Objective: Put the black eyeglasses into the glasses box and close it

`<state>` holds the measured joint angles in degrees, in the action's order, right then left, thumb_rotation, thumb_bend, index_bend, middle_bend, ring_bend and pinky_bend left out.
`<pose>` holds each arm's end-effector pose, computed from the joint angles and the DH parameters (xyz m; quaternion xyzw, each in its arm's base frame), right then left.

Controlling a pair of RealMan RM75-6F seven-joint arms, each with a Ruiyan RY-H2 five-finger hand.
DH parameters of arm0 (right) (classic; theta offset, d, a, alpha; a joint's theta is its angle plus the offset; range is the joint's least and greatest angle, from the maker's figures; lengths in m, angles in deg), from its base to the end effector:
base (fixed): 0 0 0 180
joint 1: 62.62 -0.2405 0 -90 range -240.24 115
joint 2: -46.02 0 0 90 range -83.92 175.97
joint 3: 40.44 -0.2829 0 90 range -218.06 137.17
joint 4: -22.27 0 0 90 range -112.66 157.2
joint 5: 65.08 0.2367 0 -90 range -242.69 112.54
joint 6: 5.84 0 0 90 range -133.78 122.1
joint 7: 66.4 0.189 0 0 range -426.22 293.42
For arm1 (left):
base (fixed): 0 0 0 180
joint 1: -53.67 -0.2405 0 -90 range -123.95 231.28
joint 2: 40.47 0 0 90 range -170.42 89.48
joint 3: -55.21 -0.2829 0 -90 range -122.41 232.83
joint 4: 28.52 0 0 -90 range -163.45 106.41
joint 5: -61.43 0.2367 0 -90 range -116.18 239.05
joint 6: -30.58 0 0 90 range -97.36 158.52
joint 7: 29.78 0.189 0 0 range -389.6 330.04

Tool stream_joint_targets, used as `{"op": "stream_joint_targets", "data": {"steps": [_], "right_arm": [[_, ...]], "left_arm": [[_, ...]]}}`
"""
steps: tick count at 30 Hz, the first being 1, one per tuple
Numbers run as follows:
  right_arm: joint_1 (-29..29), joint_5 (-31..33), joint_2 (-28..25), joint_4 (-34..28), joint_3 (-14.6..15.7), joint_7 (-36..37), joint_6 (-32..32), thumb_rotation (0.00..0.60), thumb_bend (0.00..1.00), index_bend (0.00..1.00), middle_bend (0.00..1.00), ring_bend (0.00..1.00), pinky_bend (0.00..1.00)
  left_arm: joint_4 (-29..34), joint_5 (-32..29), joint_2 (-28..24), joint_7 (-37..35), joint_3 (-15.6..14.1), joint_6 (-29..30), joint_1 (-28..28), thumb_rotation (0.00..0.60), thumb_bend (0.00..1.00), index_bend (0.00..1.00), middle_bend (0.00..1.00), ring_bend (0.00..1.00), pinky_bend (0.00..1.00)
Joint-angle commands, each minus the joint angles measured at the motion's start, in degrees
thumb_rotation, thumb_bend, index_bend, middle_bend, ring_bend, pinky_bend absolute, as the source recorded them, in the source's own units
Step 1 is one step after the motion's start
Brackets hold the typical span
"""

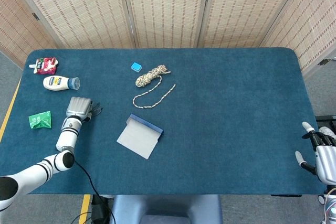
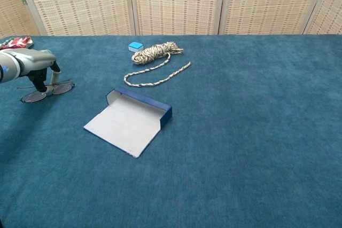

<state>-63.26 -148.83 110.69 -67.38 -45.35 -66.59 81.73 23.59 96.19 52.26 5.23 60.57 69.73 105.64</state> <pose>-0.3707 -0.2121 0.1652 0.5582 -0.3814 0.3727 0.6357 -0.2885 0.5155 -0.0225 -0.7186 -0.3658 -0.1311 0.5767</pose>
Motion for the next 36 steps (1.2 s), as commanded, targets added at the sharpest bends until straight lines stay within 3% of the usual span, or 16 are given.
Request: {"op": "stream_joint_targets", "data": {"steps": [1, 7, 20, 29, 36], "right_arm": [[0.01, -0.04, 0.02, -0.03, 0.02, -0.03, 0.03, 0.6, 0.33, 0.1, 0.37, 0.29, 0.24], [0.09, -0.05, -0.08, -0.18, 0.05, -0.11, 0.15, 0.6, 0.33, 0.1, 0.37, 0.29, 0.24], [0.07, -0.18, -0.23, -0.53, 0.02, -0.38, 0.32, 0.6, 0.33, 0.1, 0.37, 0.29, 0.24], [-0.12, -0.47, -0.24, -1.14, 0.05, -1.04, 0.29, 0.6, 0.33, 0.1, 0.37, 0.29, 0.24], [-0.26, -0.76, -0.2, -1.6, 0.08, -1.58, 0.36, 0.6, 0.33, 0.1, 0.37, 0.29, 0.24]], "left_arm": [[0.07, 0.06, -0.05, 0.06, 0.06, -0.12, -0.15, 0.6, 0.48, 0.56, 1.0, 0.97, 0.84], [0.17, 1.03, -0.06, -0.57, 0.29, -0.01, -0.7, 0.6, 0.48, 0.58, 1.0, 0.97, 0.84], [5.71, 10.36, -4.13, -6.44, 0.63, 3.64, -3.37, 0.6, 0.49, 0.7, 1.0, 0.99, 0.84], [17.85, 21.37, -11.09, -9.56, -0.29, 11.18, -6.06, 0.6, 0.49, 0.72, 1.0, 0.99, 0.84], [29.18, 29.82, -14.85, -7.63, -1.3, 18.33, -7.54, 0.6, 0.49, 0.72, 1.0, 0.99, 0.84]]}}
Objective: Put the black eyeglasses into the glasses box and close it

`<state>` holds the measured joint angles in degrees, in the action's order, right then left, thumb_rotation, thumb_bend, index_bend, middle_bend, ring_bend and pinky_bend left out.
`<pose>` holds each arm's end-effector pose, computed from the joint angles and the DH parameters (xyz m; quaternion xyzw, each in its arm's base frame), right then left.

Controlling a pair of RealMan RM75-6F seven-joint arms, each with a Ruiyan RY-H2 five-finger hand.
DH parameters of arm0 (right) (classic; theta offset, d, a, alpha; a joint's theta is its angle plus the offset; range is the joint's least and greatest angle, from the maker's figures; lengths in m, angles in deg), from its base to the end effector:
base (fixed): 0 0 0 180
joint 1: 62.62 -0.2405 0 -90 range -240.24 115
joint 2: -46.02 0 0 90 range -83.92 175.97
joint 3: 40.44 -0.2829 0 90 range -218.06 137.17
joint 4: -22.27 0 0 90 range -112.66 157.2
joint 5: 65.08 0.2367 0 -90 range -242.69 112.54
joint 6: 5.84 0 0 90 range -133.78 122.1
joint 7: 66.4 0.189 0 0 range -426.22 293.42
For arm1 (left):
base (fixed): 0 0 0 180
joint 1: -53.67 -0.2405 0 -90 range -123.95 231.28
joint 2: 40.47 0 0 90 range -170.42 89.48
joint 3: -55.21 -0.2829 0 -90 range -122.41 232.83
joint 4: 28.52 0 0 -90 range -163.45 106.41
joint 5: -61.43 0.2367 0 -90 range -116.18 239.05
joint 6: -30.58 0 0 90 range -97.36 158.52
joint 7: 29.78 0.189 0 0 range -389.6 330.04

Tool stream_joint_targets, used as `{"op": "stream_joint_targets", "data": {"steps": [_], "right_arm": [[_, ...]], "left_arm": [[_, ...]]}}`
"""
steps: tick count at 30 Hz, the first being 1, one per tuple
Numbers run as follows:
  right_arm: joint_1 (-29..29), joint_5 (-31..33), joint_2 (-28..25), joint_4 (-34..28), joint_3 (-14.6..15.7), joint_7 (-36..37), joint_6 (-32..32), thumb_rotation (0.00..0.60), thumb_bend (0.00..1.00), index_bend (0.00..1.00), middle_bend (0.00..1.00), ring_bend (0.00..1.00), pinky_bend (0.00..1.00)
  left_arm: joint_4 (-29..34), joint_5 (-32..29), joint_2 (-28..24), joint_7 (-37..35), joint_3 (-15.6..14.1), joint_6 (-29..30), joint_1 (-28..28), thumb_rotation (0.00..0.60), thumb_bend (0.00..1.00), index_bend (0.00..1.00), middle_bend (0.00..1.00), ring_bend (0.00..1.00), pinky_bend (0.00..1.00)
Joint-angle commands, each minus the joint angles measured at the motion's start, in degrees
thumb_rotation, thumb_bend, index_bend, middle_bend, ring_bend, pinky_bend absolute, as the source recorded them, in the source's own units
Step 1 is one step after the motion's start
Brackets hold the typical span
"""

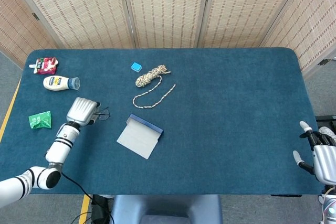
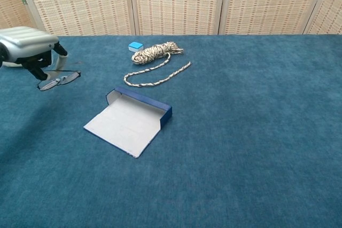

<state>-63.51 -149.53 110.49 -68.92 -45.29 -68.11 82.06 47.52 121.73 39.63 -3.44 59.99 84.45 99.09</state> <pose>-0.3618 -0.2136 0.1631 0.5635 -0.3758 0.3761 0.6323 -0.2285 0.4580 0.0133 -0.7677 -0.2641 -0.2522 0.5266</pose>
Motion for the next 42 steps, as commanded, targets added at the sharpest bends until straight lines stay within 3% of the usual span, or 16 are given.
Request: {"op": "stream_joint_targets", "data": {"steps": [1, 7, 13, 29, 39, 42], "right_arm": [[-0.01, -0.11, -0.02, -0.1, 0.03, -0.09, 0.06, 0.6, 0.33, 0.1, 0.37, 0.29, 0.24], [0.18, -0.03, -0.17, -0.26, 0.09, -0.16, 0.29, 0.6, 0.33, 0.1, 0.37, 0.29, 0.24], [0.35, 0.04, -0.13, -0.1, 0.18, 0.15, 0.37, 0.6, 0.33, 0.1, 0.37, 0.29, 0.24], [0.48, 0.59, 0.1, 0.91, 0.2, 0.99, 0.02, 0.6, 0.33, 0.1, 0.37, 0.29, 0.24], [0.56, 0.96, 0.29, 1.68, 0.07, 1.71, -0.09, 0.6, 0.33, 0.1, 0.37, 0.29, 0.24], [0.42, 0.75, 0.44, 1.9, 0.09, 1.85, -0.2, 0.6, 0.33, 0.1, 0.37, 0.29, 0.24]], "left_arm": [[6.57, 5.31, -2.51, 1.44, -0.85, 4.29, -1.07, 0.6, 0.49, 0.72, 1.0, 0.99, 0.84], [12.48, 11.19, -2.41, 4.77, -1.88, 6.7, -0.92, 0.6, 0.49, 0.72, 1.0, 0.99, 0.84], [13.12, 13.37, 0.69, 8.73, -2.17, 5.63, 0.37, 0.6, 0.49, 0.72, 1.0, 0.99, 0.84], [3.0, 15.5, 12.92, 18.22, -1.94, 4.28, 2.83, 0.6, 0.49, 0.72, 1.0, 0.99, 0.84], [5.86, 13.16, 11.68, 22.73, -2.28, 3.84, 1.72, 0.6, 0.49, 0.3, 1.0, 0.98, 0.84], [7.08, 11.65, 11.21, 23.64, -1.93, 3.73, 1.44, 0.6, 0.49, 0.22, 1.0, 0.97, 0.84]]}}
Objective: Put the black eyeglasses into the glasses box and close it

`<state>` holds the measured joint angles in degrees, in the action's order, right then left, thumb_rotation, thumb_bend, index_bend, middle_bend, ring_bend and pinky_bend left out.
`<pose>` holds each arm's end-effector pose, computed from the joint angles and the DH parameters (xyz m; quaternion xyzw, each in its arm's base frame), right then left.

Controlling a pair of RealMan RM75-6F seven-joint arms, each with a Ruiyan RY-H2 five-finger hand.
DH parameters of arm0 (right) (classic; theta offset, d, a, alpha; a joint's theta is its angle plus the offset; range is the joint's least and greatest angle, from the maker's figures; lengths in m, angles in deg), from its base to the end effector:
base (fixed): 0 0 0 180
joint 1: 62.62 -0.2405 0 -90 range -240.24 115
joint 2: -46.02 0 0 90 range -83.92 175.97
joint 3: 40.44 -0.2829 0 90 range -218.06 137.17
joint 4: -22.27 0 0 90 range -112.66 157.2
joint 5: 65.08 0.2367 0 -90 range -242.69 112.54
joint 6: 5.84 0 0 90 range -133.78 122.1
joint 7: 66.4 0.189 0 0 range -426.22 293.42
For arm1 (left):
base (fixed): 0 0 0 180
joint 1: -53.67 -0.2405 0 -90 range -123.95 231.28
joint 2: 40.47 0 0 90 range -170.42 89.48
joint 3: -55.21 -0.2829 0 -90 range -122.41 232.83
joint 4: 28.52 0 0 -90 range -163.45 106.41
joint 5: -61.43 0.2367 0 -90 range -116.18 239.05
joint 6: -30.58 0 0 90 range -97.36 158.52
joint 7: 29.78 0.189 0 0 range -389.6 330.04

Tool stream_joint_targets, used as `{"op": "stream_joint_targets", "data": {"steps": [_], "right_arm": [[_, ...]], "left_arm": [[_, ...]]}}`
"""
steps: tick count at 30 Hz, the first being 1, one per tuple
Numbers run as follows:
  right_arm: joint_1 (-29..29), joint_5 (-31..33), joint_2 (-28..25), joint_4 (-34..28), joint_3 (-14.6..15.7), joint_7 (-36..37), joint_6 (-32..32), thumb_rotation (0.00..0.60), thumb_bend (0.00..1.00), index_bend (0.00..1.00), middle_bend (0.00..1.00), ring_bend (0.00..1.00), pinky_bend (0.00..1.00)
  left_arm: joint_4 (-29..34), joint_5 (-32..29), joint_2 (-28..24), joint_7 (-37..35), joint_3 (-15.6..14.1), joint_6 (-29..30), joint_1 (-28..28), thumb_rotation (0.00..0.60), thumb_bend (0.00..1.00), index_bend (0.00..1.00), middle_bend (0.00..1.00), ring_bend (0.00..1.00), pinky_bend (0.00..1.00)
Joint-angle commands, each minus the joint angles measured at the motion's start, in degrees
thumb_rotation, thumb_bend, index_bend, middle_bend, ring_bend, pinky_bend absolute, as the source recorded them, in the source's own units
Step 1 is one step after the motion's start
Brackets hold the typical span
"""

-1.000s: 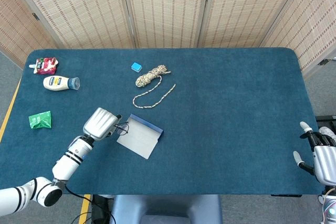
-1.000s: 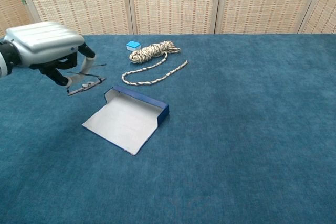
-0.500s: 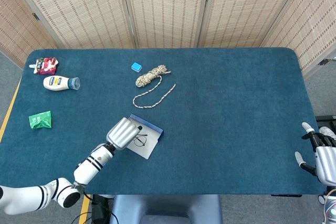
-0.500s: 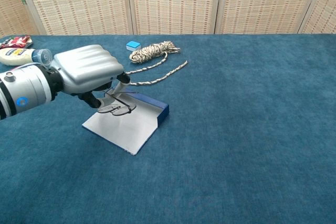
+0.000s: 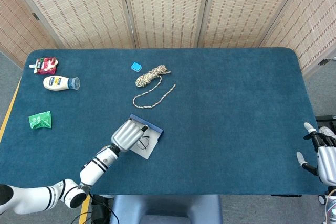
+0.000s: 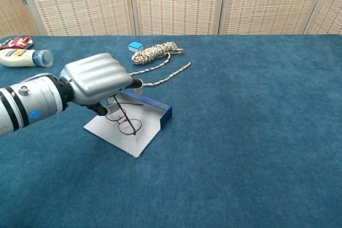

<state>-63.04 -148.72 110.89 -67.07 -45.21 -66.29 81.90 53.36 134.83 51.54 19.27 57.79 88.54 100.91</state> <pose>-0.3727 -0.2101 0.1648 0.5560 -0.3836 0.3722 0.6366 -0.1239 0.3816 -0.0924 -0.8539 -0.0571 -0.2692 0.4418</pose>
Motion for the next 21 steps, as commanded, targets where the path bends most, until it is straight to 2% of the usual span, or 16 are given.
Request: {"op": "stream_joint_targets", "data": {"steps": [1, 7, 14, 21], "right_arm": [[-0.07, -0.11, 0.05, 0.11, 0.0, 0.07, -0.05, 0.6, 0.33, 0.1, 0.37, 0.29, 0.24], [-0.09, 0.06, 0.15, 0.41, -0.12, 0.34, -0.07, 0.6, 0.33, 0.1, 0.37, 0.29, 0.24], [-0.22, 0.14, 0.48, 0.72, -0.08, 0.57, -0.42, 0.6, 0.33, 0.1, 0.37, 0.29, 0.24], [-0.26, 0.04, 0.44, 0.64, -0.1, 0.5, -0.36, 0.6, 0.33, 0.1, 0.37, 0.29, 0.24]], "left_arm": [[1.65, -1.98, -0.89, 1.13, 0.35, -0.41, -0.49, 0.6, 0.49, 0.2, 1.0, 0.97, 0.84], [5.92, -3.54, -3.8, -2.31, 0.84, -0.15, -1.77, 0.6, 0.49, 0.12, 1.0, 0.96, 0.84], [11.38, -1.64, -8.36, -14.46, 0.79, -1.42, -3.4, 0.6, 0.49, 0.11, 1.0, 0.95, 0.84], [15.82, 0.84, -13.37, -32.88, 0.98, -4.43, -4.82, 0.6, 0.49, 0.11, 1.0, 0.95, 0.84]]}}
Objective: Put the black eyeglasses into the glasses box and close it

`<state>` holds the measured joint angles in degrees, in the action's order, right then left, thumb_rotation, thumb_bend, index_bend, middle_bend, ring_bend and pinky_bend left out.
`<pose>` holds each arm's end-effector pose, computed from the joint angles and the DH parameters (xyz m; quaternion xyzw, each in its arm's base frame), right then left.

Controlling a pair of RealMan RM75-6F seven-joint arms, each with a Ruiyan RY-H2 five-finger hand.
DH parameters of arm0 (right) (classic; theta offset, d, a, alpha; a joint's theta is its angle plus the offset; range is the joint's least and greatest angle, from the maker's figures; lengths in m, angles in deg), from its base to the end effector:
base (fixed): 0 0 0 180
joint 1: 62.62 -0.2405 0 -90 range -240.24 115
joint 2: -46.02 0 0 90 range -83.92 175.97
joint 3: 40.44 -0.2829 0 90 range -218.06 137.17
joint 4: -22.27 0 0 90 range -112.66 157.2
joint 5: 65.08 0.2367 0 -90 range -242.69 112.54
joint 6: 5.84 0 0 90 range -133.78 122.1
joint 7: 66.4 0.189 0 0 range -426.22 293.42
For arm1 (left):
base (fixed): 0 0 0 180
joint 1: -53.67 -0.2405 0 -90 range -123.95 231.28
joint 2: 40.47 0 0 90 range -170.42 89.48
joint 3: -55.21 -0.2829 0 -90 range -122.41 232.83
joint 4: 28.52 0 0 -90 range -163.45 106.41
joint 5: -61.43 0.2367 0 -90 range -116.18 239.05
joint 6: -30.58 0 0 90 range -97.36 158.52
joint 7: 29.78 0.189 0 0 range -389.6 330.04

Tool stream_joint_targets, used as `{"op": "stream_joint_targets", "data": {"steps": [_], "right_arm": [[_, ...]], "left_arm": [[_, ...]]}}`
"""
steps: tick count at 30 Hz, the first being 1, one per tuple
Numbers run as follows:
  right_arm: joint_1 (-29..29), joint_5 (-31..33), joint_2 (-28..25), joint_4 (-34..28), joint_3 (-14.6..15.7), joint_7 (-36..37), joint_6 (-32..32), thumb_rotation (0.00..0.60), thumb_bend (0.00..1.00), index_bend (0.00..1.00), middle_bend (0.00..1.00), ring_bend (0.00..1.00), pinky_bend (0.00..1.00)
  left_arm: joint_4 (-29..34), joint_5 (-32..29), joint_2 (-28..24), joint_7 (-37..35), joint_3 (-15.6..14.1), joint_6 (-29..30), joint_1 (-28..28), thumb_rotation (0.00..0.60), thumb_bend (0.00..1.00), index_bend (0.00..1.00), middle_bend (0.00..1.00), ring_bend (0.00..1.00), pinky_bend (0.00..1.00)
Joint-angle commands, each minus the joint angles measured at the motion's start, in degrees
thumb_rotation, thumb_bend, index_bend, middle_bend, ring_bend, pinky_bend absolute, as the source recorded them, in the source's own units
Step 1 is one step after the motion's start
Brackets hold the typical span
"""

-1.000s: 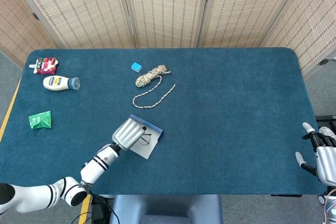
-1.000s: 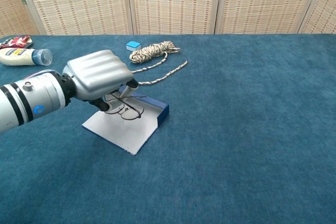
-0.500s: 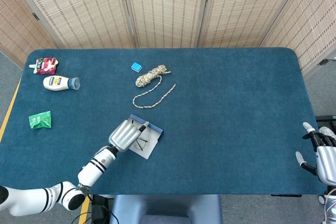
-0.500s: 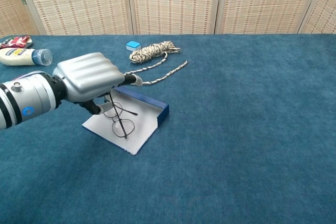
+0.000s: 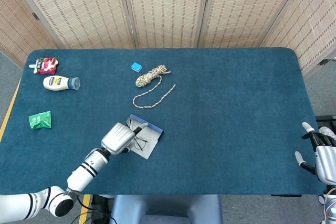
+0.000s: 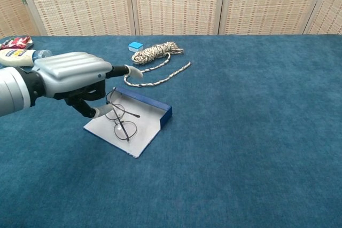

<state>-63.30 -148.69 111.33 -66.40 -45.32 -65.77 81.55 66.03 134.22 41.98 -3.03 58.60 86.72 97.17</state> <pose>-0.3740 -0.2122 0.1628 0.5561 -0.3852 0.3741 0.6344 -0.1321 0.3598 -0.0520 -0.8235 -0.2642 -0.3442 0.3653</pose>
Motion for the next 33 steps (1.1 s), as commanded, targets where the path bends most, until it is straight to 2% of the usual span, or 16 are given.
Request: {"op": "stream_joint_targets", "data": {"steps": [1, 4, 7, 13, 33], "right_arm": [[-0.02, 0.0, -0.02, -0.03, -0.01, -0.05, -0.02, 0.6, 0.33, 0.1, 0.37, 0.29, 0.24], [0.0, -0.01, 0.0, -0.05, -0.01, -0.1, 0.03, 0.6, 0.33, 0.1, 0.37, 0.29, 0.24], [-0.02, 0.08, 0.06, -0.12, 0.02, -0.23, -0.09, 0.6, 0.33, 0.1, 0.37, 0.29, 0.24], [-0.12, -0.01, -0.08, -0.61, -0.03, -0.86, -0.05, 0.6, 0.33, 0.1, 0.37, 0.29, 0.24], [-0.01, 0.18, -0.14, -1.28, 0.05, -1.62, -0.02, 0.6, 0.33, 0.1, 0.37, 0.29, 0.24]], "left_arm": [[3.31, 1.68, -4.58, -13.29, 0.16, -3.58, -1.07, 0.6, 0.49, 0.11, 1.0, 0.95, 0.84], [1.84, 2.73, -6.17, -19.52, -0.34, -5.97, -1.12, 0.6, 0.49, 0.11, 1.0, 0.95, 0.84], [-1.4, 4.17, -6.09, -20.86, -1.68, -7.37, -1.11, 0.6, 0.49, 0.07, 1.0, 0.95, 0.84], [-6.38, 5.87, -4.11, -18.0, -3.49, -7.23, -1.54, 0.6, 0.49, 0.0, 1.0, 0.95, 0.84], [-9.65, 4.74, 0.44, -13.01, -4.61, -9.45, -1.54, 0.6, 0.49, 0.0, 1.0, 0.95, 0.84]]}}
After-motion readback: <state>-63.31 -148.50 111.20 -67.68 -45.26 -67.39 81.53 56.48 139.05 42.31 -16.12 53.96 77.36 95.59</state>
